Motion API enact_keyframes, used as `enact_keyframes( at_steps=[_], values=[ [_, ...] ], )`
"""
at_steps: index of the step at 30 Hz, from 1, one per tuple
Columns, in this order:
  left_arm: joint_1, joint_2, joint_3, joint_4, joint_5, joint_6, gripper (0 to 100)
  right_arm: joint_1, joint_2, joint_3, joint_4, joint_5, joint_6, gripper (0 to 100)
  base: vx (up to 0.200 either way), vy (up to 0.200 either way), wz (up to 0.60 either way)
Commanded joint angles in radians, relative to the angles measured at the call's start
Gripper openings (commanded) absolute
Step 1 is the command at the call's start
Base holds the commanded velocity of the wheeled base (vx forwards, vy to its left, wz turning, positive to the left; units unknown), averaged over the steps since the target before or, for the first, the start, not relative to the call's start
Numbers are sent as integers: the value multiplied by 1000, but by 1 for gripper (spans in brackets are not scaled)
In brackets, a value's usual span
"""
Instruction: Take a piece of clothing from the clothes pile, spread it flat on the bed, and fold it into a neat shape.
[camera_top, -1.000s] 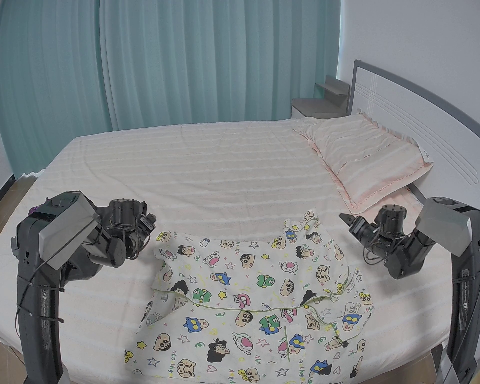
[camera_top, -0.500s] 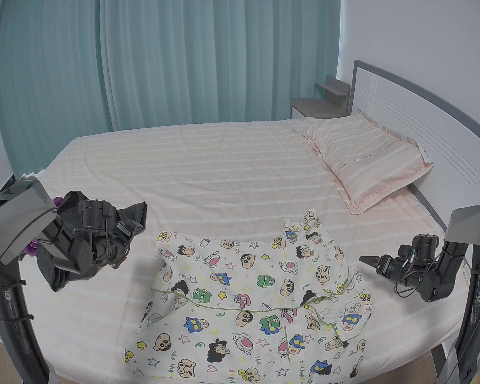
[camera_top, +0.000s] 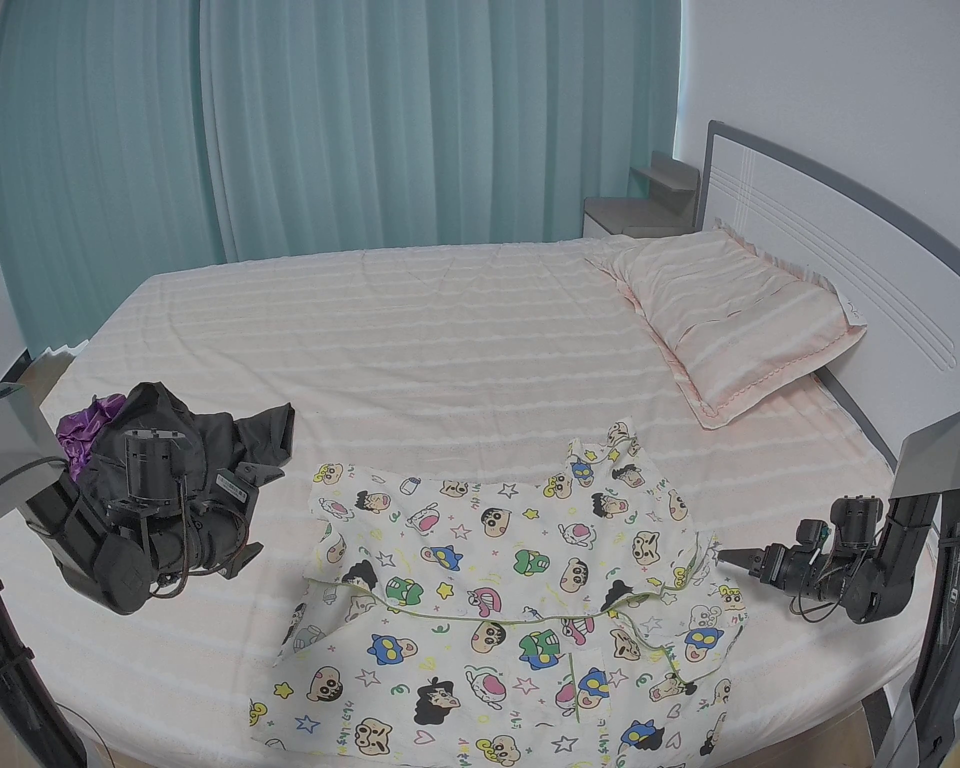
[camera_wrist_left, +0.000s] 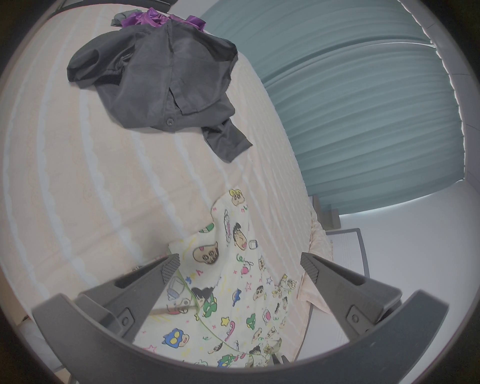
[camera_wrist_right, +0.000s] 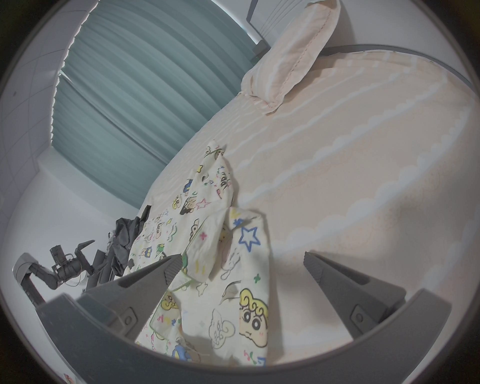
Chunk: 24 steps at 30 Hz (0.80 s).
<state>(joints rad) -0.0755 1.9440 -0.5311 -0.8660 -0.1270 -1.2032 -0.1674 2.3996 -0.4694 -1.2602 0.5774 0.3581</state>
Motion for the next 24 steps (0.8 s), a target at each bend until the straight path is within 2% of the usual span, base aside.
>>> enact_keyframes(
  at_steps=[1, 5, 8, 21, 22, 24],
  values=[
    [-24, 15, 34, -31, 3, -6, 100, -6, 16, 78, -97, 44, -30, 100, 0, 0, 0],
    [-24, 26, 49, -34, 1, -7, 100, 36, 29, 100, -169, 47, -30, 100, 0, 0, 0],
    [-24, 30, 49, -39, 1, -7, 100, 54, 58, 89, -171, 47, -30, 100, 0, 0, 0],
    [-26, 33, 54, -56, 3, -7, 100, 62, 70, 44, -160, 36, -25, 100, 0, 0, 0],
    [-24, 33, 54, -56, 3, -7, 100, 63, 72, 46, -160, 38, -25, 0, 0, 0, 0],
    [-24, 33, 54, -56, 3, -7, 100, 68, 75, 46, -157, 38, -24, 0, 0, 0, 0]
  ],
)
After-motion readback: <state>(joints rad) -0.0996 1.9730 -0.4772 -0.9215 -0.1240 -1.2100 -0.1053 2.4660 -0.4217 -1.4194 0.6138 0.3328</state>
